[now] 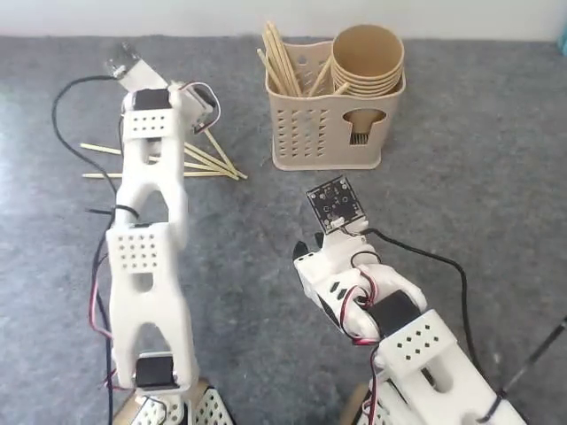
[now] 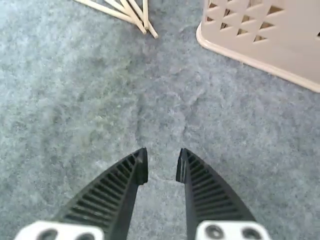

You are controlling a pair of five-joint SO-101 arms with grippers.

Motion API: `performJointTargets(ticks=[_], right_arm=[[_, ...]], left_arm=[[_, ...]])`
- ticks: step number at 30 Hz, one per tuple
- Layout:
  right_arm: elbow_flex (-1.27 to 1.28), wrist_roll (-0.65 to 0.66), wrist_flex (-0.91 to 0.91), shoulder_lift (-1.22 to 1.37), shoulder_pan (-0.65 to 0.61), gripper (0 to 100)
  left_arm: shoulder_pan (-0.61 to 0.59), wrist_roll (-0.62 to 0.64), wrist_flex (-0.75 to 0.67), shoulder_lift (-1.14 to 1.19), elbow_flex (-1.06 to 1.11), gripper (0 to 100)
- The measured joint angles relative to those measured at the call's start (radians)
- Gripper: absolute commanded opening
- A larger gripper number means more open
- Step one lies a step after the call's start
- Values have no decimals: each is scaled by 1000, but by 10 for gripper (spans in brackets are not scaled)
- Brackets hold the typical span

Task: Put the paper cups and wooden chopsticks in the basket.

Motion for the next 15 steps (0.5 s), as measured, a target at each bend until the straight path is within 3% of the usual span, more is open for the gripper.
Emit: performJointTargets(ticks=[8,15], right_arm=[[0,5,0,0,0,115],[0,5,0,0,0,115]], left_arm=[[-5,9,103,344,-531,137],[3,-35,152,400,-569,112]])
